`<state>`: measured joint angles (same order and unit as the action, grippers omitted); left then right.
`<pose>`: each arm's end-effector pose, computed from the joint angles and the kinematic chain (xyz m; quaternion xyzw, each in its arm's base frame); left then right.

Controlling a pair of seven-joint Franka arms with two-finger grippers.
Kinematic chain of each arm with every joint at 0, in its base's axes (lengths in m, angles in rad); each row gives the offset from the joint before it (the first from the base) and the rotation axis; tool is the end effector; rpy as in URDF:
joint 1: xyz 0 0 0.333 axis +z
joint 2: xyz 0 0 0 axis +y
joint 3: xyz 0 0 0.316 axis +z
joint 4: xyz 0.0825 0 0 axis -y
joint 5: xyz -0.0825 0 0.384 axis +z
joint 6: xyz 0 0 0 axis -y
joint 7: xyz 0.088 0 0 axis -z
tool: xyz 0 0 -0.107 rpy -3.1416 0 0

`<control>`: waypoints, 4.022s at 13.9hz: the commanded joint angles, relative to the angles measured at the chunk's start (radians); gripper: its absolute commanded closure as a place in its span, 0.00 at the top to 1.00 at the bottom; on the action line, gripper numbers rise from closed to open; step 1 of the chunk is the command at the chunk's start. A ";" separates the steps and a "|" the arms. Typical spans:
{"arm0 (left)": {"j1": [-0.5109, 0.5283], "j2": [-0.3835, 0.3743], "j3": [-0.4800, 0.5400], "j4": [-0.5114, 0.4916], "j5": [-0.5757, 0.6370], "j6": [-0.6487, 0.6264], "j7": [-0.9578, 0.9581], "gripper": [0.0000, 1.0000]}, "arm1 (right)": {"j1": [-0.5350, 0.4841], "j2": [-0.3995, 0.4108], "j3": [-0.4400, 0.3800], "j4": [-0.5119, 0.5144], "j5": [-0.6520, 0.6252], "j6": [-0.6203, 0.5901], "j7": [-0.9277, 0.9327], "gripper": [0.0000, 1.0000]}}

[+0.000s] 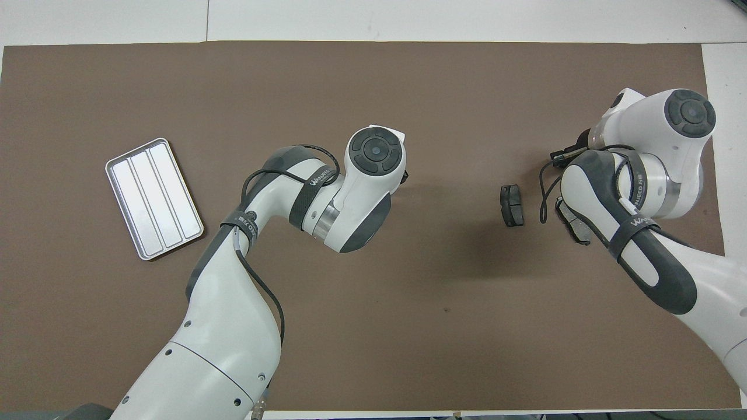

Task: Place bearing gear from tray to pile

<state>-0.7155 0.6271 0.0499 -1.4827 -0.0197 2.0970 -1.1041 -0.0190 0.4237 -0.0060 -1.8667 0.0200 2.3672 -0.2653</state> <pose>0.5548 -0.4443 0.3065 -0.9759 -0.2178 -0.0010 0.0086 0.6441 -0.0156 0.2962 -0.9928 -0.1133 -0.0389 0.0004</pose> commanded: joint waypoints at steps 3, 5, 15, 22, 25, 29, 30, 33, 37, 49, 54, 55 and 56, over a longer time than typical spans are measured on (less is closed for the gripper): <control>0.079 -0.099 0.038 0.010 0.018 -0.073 -0.002 1.00 | -0.009 -0.026 0.011 -0.043 0.015 0.041 -0.032 0.43; 0.137 -0.150 0.036 0.002 0.017 -0.087 0.038 1.00 | -0.006 -0.026 0.011 -0.043 0.015 0.041 -0.020 0.76; 0.430 -0.401 0.036 -0.016 -0.012 -0.388 0.518 1.00 | 0.184 -0.053 0.004 0.249 -0.017 -0.267 0.371 1.00; 0.536 -0.546 0.050 -0.013 -0.023 -0.555 0.708 1.00 | 0.411 -0.045 0.012 0.386 -0.089 -0.390 0.676 1.00; 0.655 -0.569 -0.008 -0.017 -0.025 -0.611 0.854 1.00 | 0.494 -0.036 0.014 0.382 -0.081 -0.385 0.754 1.00; 0.708 -0.606 -0.062 -0.087 -0.023 -0.586 0.879 1.00 | 0.542 0.006 0.014 0.345 -0.081 -0.324 0.790 1.00; 0.708 -0.604 -0.062 -0.085 -0.022 -0.585 0.877 1.00 | 0.544 0.012 0.015 0.330 -0.081 -0.304 0.791 1.00; 0.708 -0.606 -0.064 -0.082 -0.022 -0.584 0.889 1.00 | 0.548 0.046 0.015 0.317 -0.081 -0.266 0.793 0.99; 0.699 -0.633 -0.067 -0.077 -0.023 -0.607 0.888 1.00 | 0.567 0.082 0.015 0.317 -0.080 -0.217 0.819 0.99; 0.679 -0.676 -0.062 -0.153 -0.023 -0.591 0.886 1.00 | 0.568 0.133 0.017 0.259 -0.081 -0.109 0.822 0.98; 0.679 -0.676 -0.062 -0.151 -0.023 -0.595 0.879 1.00 | 0.570 0.133 0.018 0.230 -0.081 -0.092 0.821 0.97; 0.679 -0.676 -0.062 -0.151 -0.023 -0.595 0.879 1.00 | 0.570 0.133 0.024 0.230 -0.080 -0.091 0.821 0.97; 0.679 -0.676 -0.062 -0.151 -0.023 -0.595 0.879 1.00 | 0.570 0.133 0.026 0.228 -0.080 -0.091 0.822 0.97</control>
<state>-0.0263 -0.0168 -0.0213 -1.5946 -0.0330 1.4805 -0.2316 0.5555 0.5624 0.0072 -1.6214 -0.0556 2.2521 0.5368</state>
